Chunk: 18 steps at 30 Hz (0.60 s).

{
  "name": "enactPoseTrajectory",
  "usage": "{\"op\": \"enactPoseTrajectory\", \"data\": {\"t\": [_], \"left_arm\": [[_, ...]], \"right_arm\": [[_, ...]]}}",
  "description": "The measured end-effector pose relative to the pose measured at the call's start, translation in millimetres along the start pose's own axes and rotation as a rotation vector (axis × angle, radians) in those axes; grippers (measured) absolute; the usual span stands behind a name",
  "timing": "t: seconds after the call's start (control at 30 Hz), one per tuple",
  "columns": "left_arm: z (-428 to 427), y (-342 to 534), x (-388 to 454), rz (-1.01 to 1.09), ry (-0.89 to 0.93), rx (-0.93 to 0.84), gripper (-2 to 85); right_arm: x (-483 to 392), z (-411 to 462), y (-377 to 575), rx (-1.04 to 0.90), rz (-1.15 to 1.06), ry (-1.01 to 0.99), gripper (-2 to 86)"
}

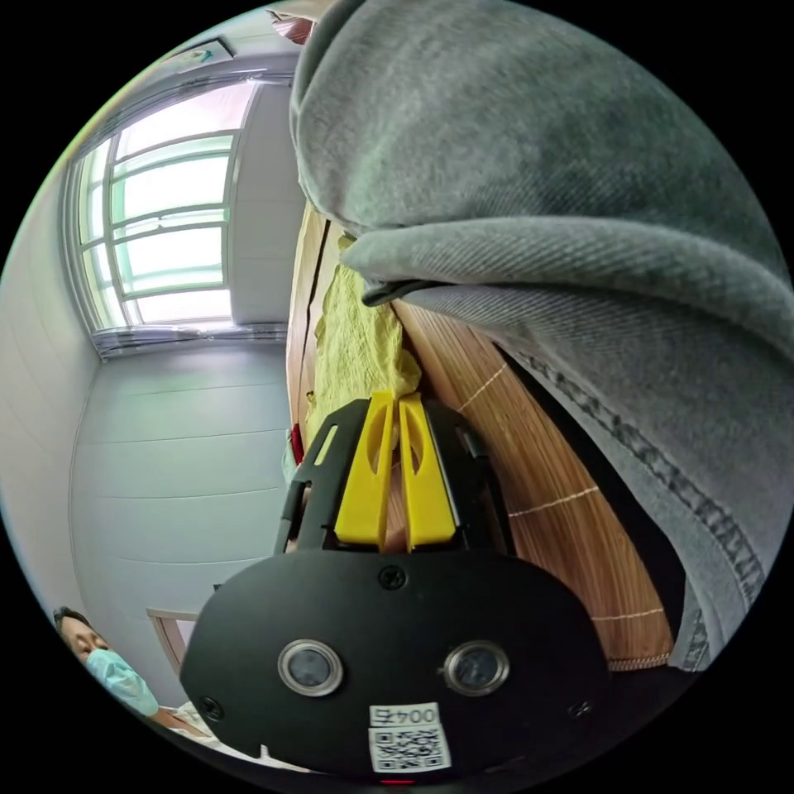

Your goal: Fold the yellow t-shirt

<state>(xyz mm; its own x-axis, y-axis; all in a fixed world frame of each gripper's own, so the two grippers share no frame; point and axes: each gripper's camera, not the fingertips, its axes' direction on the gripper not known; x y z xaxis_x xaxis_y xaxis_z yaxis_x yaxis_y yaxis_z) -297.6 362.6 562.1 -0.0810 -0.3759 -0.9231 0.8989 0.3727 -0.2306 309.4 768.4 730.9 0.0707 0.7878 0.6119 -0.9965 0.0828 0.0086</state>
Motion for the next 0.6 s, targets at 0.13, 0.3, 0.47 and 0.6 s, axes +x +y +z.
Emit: {"op": "enactPoseTrajectory", "data": {"t": [0.13, 0.3, 0.47, 0.6], "left_arm": [[-10.5, 9.7, 0.7, 0.039, 0.0, -0.007, 1.8], [-45.9, 38.6, -14.7, 0.086, -0.005, -0.051, 1.5], [-76.7, 70.4, -44.7, 0.109, -0.043, -0.126, 1.9], [-78.5, 89.1, -70.7, 0.087, 0.04, -0.179, 3.2]], "right_arm": [[-13.4, -7.0, 12.9, -0.009, -0.059, 0.049, -0.6], [-13.8, -29.4, 46.6, -0.043, -0.095, 0.108, -0.7], [7.5, -54.7, 84.0, -0.083, -0.119, 0.159, -0.4], [31.0, -55.9, 95.9, -0.095, -0.081, 0.127, 1.3]]}}
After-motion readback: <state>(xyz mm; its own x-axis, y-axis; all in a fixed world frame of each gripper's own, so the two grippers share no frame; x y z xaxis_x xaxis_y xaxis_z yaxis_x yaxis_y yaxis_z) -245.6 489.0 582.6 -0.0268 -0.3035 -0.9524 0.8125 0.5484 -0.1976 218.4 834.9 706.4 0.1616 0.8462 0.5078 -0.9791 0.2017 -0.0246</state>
